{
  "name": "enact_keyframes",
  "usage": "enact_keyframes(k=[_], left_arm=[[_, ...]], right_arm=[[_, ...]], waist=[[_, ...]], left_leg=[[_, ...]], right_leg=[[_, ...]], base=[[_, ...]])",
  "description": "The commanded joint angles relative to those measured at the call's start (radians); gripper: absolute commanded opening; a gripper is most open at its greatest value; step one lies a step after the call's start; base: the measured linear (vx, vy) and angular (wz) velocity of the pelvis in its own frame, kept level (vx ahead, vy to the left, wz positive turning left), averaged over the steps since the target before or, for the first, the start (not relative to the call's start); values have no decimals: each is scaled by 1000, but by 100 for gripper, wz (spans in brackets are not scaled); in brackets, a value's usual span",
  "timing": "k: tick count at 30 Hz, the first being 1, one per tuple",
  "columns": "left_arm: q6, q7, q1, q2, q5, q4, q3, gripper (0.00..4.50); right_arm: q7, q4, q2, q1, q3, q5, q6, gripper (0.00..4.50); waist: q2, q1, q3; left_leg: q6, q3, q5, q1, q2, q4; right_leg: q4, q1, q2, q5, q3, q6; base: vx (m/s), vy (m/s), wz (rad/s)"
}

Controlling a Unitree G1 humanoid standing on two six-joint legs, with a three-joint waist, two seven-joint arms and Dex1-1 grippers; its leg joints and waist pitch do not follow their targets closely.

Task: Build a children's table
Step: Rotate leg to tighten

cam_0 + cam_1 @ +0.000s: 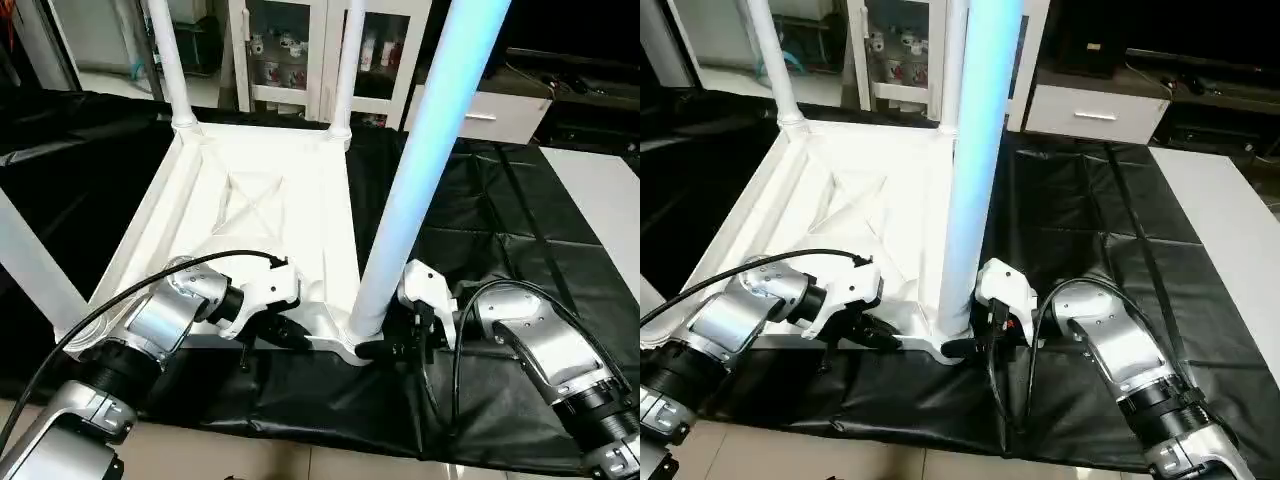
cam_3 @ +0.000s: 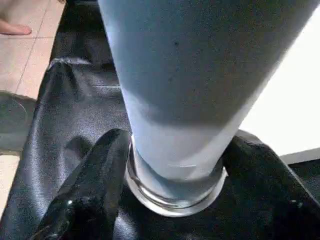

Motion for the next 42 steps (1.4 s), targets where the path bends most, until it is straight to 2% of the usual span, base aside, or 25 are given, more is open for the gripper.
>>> enact_keyframes(k=[1, 8, 12, 13, 14, 16, 19, 20, 21, 22, 23, 24, 25, 26, 27, 28, 29, 30, 31, 32, 34, 35, 36, 38, 42], left_arm=[[16, -12, 32, -2, 47, 32, -74, 0], [14, -10, 30, -2, 49, 35, -78, 0], [0, 58, 22, -32, 56, 64, -57, 0], [0, 58, 22, -32, 56, 64, -57, 0], [5, 97, 14, -51, 55, 81, -42, 0], [4, 157, 0, -83, 54, 110, -19, 0], [4, 250, -26, -129, 66, 159, 0, 0], [6, 266, -30, -137, 67, 167, 4, 0], [13, 309, -45, -162, 68, 189, 15, 0], [20, 340, -53, -176, 70, 201, 23, 0], [20, 340, -53, -176, 70, 201, 23, 0], [28, 396, -68, -201, 81, 222, 35, 0], [38, 439, -78, -218, 87, 237, 46, 0], [47, 478, -89, -235, 92, 251, 56, 0], [51, 504, -97, -247, 95, 263, 63, 0], [59, 552, -109, -264, 99, 280, 76, 0], [61, 593, -121, -280, 103, 300, 85, 0], [62, 619, -129, -290, 106, 313, 92, 0], [57, 653, -137, -301, 110, 327, 100, 0], [47, 712, -150, -319, 115, 352, 115, 0], [33, 765, -166, -336, 126, 381, 119, 0], [29, 771, -170, -339, 128, 389, 117, 0], [24, 777, -174, -342, 131, 397, 117, 0], [19, 781, -174, -344, 133, 398, 118, 0], [12, 757, -163, -330, 133, 389, 116, 0]], right_arm=[[14, 21, -6, 5, 33, -32, -20, 268], [-8, 67, -1, 16, 53, -82, -82, 245], [-138, 158, 54, 19, 35, -120, -109, 233], [-138, 158, 54, 19, 35, -120, -109, 233], [-193, 180, 77, 17, 22, -125, -95, 231], [-281, 210, 122, 15, -11, -120, -60, 230], [-414, 243, 202, 8, -62, -104, -13, 228], [-437, 250, 215, 5, -70, -103, -8, 227], [-511, 276, 257, -5, -87, -106, 4, 226], [-562, 293, 280, -12, -99, -108, 15, 226], [-562, 293, 280, -12, -99, -108, 15, 225], [-664, 323, 321, -27, -122, -115, 36, 225], [-737, 343, 347, -37, -141, -118, 48, 224], [-810, 367, 377, -48, -162, -117, 55, 223], [-859, 384, 398, -55, -178, -118, 60, 223], [-939, 410, 430, -67, -212, -108, 59, 222], [-1021, 437, 465, -81, -249, -100, 56, 218], [-1073, 454, 487, -90, -273, -96, 53, 216], [-1117, 475, 505, -101, -286, -95, 48, 216], [-1189, 512, 535, -121, -305, -96, 38, 212], [-1204, 559, 569, -154, -281, -113, -2, 210], [-1184, 567, 579, -165, -271, -113, -23, 208], [-1153, 576, 590, -178, -267, -108, -45, 207], [-1110, 571, 596, -187, -266, -97, -73, 207], [-1009, 521, 574, -179, -253, -92, -153, 207]], waist=[[5, -4, -48], [5, -5, -47], [5, -11, -39], [4, -17, -34], [4, -20, -31], [4, -34, -25], [4, -58, -24], [14, -63, -23], [18, -79, -26], [38, -91, -17], [43, -96, -15], [66, -79, -1], [56, -12, 0], [-27, -31, -15], [-8, -28, 0], [-26, -44, -9], [3, -42, -22], [12, -36, -36], [23, -42, -42], [26, -41, -41], [24, -43, -30], [12, -49, -25], [13, -48, -28], [8, -45, -32], [5, -35, -35]], left_leg=[[32, 12, -219, 5, 10, -59], [27, 10, -242, 5, 11, -62], [5, 7, -334, 6, 9, -70], [-5, 3, -403, 10, 8, -75], [-11, 1, -436, 14, 8, -75], [-21, -11, -546, 35, 2, -70], [-28, -33, -590, 27, -4, -75], [-30, -37, -611, 30, -3, -77], [-24, -49, -643, 23, 4, -86], [-26, -60, -721, 20, 17, -107], [-22, -64, -777, 20, 26, -123], [-27, -66, -911, -57, 61, -203], [8, -15, -913, -70, 62, -215], [2, -13, -651, 37, 9, -90], [-22, -29, -519, 116, -15, 37], [-2, -38, -258, 45, -23, 83], [-44, -58, -214, -41, 3, -38], [-60, -60, -244, -32, 4, -56], [-77, -60, -266, -21, 4, -65], [-74, -45, -273, 0, 6, -64], [-62, -36, -336, 6, 5, -67], [-47, -34, -442, 3, 1, -68], [-40, -34, -443, 2, 1, -69], [-21, -31, -374, -7, 4, -74], [1, -16, -274, -5, 10, -75]], right_leg=[[-40, 46, -25, -118, 21, -239], [-44, 46, -26, -148, 21, -229], [-59, 40, -27, -277, 20, -199], [-70, 38, -27, -386, 17, -169], [-74, 33, -26, -435, 17, -154], [-106, 16, -31, -653, 6, -84], [-131, 28, -30, -749, -26, -18], [-135, 30, -29, -742, -36, -21], [-142, 50, -31, -700, -61, -21], [-140, 66, -25, -627, -84, -37], [-129, 78, -15, -573, -97, -47], [27, 151, -5, -395, -93, -78], [110, 127, 5, -212, -51, -76], [-20, 36, -44, -689, 23, -4], [-148, -63, -129, -1027, 10, -46], [-158, -6, -156, -1175, 28, -21], [-78, 81, -107, -883, -11, -42], [-64, 78, -75, -696, -18, -54], [-39, 71, -49, -422, -23, -94], [-42, 52, -45, -288, -12, -147], [-53, 41, -40, -336, -10, -167], [-73, 39, -47, -532, -14, -123], [-78, 40, -51, -559, -13, -109], [-83, 46, -54, -537, -11, -87], [-78, 46, -53, -423, -6, -112]], base=[[0, 0, 0], [0, 0, 0], [0, 0, 0], [0, 0, 0], [0, 0, 0], [-64, 1, -1], [-83, 12, -10], [-99, 25, -15], [-94, 42, -17], [-94, 33, -15], [-94, 33, -15], [-132, -7, 0], [-79, -84, 15], [-79, -84, 15], [-41, -126, 1], [12, -23, -43], [12, -23, -43], [36, 52, -44], [0, 0, 0], [0, 0, 0], [0, 0, 0], [0, 0, 0], [0, 0, 0], [0, 0, 0], [0, 0, 0]])
